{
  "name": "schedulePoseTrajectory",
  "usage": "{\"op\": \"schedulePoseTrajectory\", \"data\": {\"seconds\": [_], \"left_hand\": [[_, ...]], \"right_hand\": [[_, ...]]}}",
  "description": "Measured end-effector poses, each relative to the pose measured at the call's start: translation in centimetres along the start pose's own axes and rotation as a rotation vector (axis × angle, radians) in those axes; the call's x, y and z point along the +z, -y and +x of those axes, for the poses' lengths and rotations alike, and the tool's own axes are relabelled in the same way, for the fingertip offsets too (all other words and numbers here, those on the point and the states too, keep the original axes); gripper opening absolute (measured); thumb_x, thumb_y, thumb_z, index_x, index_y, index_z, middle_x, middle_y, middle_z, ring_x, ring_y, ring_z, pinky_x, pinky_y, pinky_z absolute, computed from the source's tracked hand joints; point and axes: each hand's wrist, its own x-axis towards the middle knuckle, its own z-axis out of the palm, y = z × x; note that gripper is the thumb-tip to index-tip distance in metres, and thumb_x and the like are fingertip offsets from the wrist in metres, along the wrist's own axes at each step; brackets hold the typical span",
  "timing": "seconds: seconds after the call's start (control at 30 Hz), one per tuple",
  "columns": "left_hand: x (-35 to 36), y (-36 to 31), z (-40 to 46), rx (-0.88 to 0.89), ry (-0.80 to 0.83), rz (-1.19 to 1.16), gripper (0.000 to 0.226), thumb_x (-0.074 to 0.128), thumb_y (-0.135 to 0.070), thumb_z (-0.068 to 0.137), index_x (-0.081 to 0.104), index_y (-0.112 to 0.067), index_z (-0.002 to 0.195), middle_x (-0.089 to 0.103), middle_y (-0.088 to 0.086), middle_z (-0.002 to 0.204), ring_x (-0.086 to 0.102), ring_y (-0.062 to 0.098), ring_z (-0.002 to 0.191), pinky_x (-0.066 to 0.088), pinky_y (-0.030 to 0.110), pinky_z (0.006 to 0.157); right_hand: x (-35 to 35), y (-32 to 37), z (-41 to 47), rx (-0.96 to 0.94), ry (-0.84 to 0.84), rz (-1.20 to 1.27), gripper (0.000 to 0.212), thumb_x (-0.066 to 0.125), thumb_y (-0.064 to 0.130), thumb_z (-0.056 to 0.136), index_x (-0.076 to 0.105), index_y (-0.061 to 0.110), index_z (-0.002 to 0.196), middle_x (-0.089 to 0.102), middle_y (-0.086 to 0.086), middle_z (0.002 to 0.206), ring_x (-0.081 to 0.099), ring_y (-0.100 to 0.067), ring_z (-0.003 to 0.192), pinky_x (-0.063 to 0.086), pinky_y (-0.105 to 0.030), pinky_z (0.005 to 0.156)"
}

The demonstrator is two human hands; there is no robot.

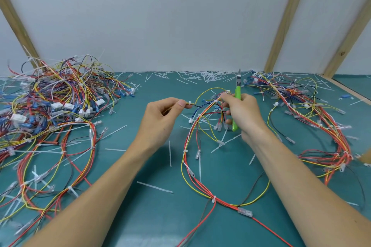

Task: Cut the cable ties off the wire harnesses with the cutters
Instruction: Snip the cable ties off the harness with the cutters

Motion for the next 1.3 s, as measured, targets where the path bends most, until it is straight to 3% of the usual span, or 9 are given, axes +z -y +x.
{"op": "schedulePoseTrajectory", "data": {"seconds": [0.27,0.37,0.47,0.6,0.73,0.83,1.0,1.2,1.3], "left_hand": [[1.0,-0.7,-1.5,0.086,0.368,0.062,0.015,0.067,-0.013,0.096,0.082,-0.014,0.094,0.052,-0.014,0.062,0.041,0.003,0.058,0.030,0.015,0.057],[1.2,-1.0,-1.7,0.080,0.421,0.091,0.013,0.070,-0.012,0.092,0.082,-0.015,0.089,0.050,-0.011,0.060,0.040,0.008,0.057,0.031,0.021,0.055],[1.4,-1.1,-1.9,0.104,0.438,0.131,0.014,0.069,-0.022,0.086,0.082,-0.018,0.082,0.052,-0.007,0.060,0.042,0.012,0.055,0.032,0.025,0.055],[1.6,-1.3,-2.2,0.169,0.367,0.182,0.030,0.065,-0.037,0.085,0.076,-0.018,0.065,0.052,0.002,0.059,0.045,0.021,0.056,0.032,0.029,0.055],[1.3,-1.7,-1.7,0.213,-0.060,0.138,0.050,0.054,-0.047,0.091,0.067,-0.016,0.054,0.043,-0.001,0.055,0.043,0.021,0.056,0.035,0.040,0.059],[0.5,-1.5,-0.9,0.152,-0.268,0.014,0.048,0.053,-0.041,0.096,0.067,-0.015,0.058,0.043,-0.009,0.054,0.037,0.015,0.055,0.029,0.031,0.058],[0.8,-0.6,-0.5,0.079,-0.203,0.043,0.028,0.061,-0.025,0.100,0.075,-0.012,0.078,0.064,-0.014,0.063,0.044,0.002,0.056,0.032,0.011,0.058],[1.3,-0.1,-0.5,0.025,-0.076,0.043,0.011,0.072,-0.032,0.091,0.077,-0.022,0.092,0.072,-0.009,0.073,0.062,0.008,0.069,0.045,0.018,0.065],[1.1,0.2,-0.4,0.004,-0.049,0.018,0.013,0.075,-0.036,0.088,0.077,-0.023,0.091,0.075,-0.002,0.077,0.067,0.017,0.074,0.053,0.027,0.071]], "right_hand": [[-1.0,0.0,0.4,0.239,0.053,0.187,0.036,0.074,0.052,0.088,0.063,0.019,0.095,0.071,0.003,0.071,0.050,-0.013,0.057,0.046,-0.023,0.044],[-1.2,0.0,0.8,0.280,0.059,0.251,0.034,0.076,0.045,0.088,0.062,0.018,0.105,0.071,0.006,0.066,0.046,-0.012,0.056,0.043,-0.022,0.047],[-1.0,-0.1,0.8,0.268,0.068,0.238,0.014,0.076,0.022,0.088,0.065,0.014,0.091,0.067,0.003,0.065,0.043,-0.009,0.050,0.040,-0.020,0.043],[-0.9,-0.1,0.9,0.286,0.150,0.263,0.016,0.070,0.014,0.087,0.060,0.014,0.074,0.053,0.001,0.060,0.040,-0.009,0.046,0.036,-0.020,0.043],[-0.4,-0.1,0.6,0.277,0.222,0.267,0.014,0.064,0.011,0.087,0.059,0.013,0.074,0.049,0.002,0.056,0.037,-0.009,0.044,0.033,-0.019,0.043],[0.0,0.0,0.0,0.228,0.291,0.327,0.011,0.063,0.005,0.088,0.067,0.015,0.088,0.057,-0.001,0.073,0.042,-0.007,0.048,0.035,-0.021,0.045],[0.4,0.4,-1.0,0.071,0.418,0.359,0.029,0.066,-0.003,0.087,0.066,0.021,0.104,0.073,0.005,0.082,0.057,-0.011,0.063,0.042,-0.022,0.051],[1.7,0.0,-2.5,-0.114,0.482,0.161,0.029,0.075,0.000,0.084,0.070,0.025,0.098,0.069,0.009,0.082,0.062,-0.010,0.077,0.045,-0.028,0.067],[2.4,-0.2,-3.1,-0.275,0.504,0.033,0.029,0.075,-0.002,0.085,0.072,0.021,0.102,0.070,0.005,0.088,0.063,-0.006,0.079,0.048,-0.019,0.072]]}}
